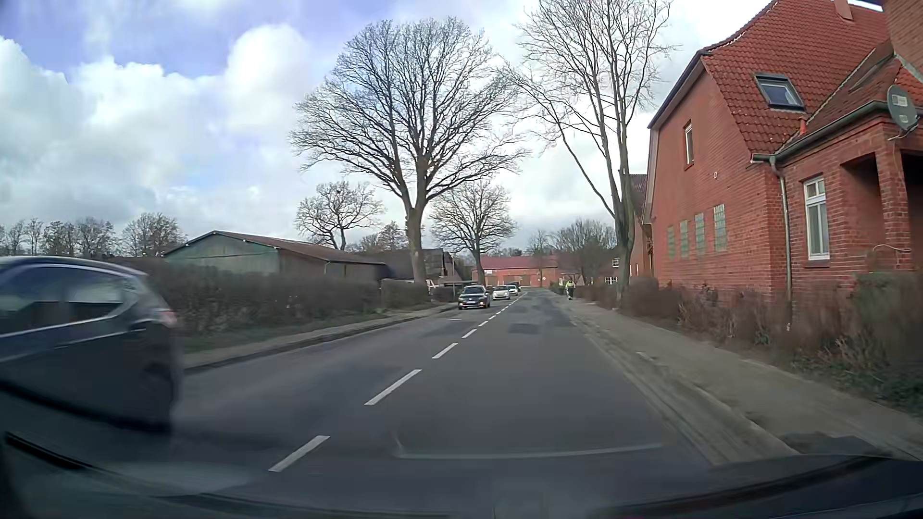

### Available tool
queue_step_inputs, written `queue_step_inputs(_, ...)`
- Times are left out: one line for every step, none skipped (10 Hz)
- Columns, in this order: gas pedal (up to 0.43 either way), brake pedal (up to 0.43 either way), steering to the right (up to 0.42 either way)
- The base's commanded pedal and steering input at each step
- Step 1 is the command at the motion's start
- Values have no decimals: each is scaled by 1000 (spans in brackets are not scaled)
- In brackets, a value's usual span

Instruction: Follow the waypoints while adhering to traffic rules and regulations

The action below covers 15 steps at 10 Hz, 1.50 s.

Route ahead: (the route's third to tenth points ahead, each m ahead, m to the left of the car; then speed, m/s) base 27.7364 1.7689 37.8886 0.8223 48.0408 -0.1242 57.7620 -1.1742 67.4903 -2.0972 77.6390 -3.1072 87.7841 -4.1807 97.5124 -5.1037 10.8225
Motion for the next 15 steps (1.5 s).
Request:
queue_step_inputs(228,0,70)
queue_step_inputs(228,0,51)
queue_step_inputs(228,0,37)
queue_step_inputs(228,0,32)
queue_step_inputs(228,0,29)
queue_step_inputs(220,0,21)
queue_step_inputs(220,0,12)
queue_step_inputs(220,0,8)
queue_step_inputs(220,0,4)
queue_step_inputs(220,0,4)
queue_step_inputs(220,0,6)
queue_step_inputs(220,0,8)
queue_step_inputs(220,0,8)
queue_step_inputs(197,0,5)
queue_step_inputs(189,0,4)
